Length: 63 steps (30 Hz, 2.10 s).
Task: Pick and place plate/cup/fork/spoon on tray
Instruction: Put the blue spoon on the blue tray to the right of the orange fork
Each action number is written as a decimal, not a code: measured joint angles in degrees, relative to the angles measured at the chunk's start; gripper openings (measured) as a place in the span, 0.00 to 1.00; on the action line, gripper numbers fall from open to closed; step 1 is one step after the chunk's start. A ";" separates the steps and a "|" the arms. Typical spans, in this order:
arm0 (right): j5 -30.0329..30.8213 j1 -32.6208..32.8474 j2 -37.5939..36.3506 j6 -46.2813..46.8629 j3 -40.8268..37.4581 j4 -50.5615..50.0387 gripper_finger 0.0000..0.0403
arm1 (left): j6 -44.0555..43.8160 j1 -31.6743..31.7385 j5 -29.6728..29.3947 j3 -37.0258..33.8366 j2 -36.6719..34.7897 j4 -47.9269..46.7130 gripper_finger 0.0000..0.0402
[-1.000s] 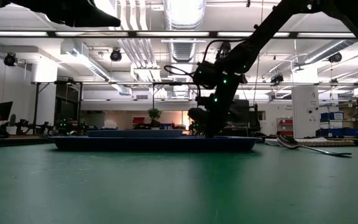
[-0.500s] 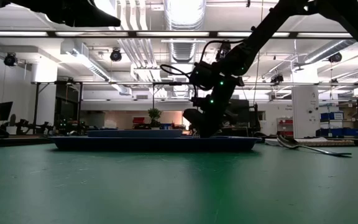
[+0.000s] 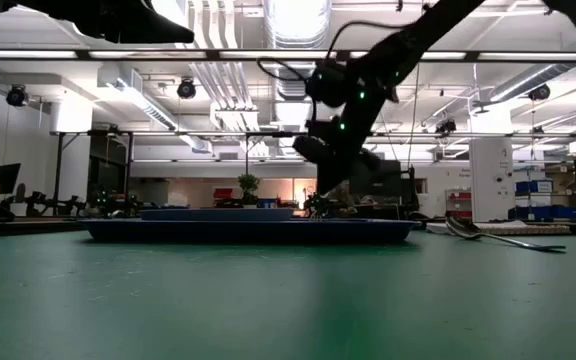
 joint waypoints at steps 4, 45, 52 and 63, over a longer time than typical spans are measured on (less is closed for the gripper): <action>-0.15 4.02 -2.47 2.95 -0.05 -5.59 0.02 | -0.14 0.00 0.01 0.00 0.00 0.02 0.17; -9.68 20.58 -18.55 46.45 -27.43 -28.59 0.31 | -0.31 0.00 0.02 -0.17 0.00 0.04 0.17; -10.08 20.56 -18.53 46.10 -27.89 -27.25 0.44 | -0.18 0.00 0.02 -0.20 0.11 0.11 0.17; -8.97 20.56 -18.69 48.07 -31.50 -18.62 0.29 | -0.14 0.00 0.02 -0.20 0.13 0.28 0.17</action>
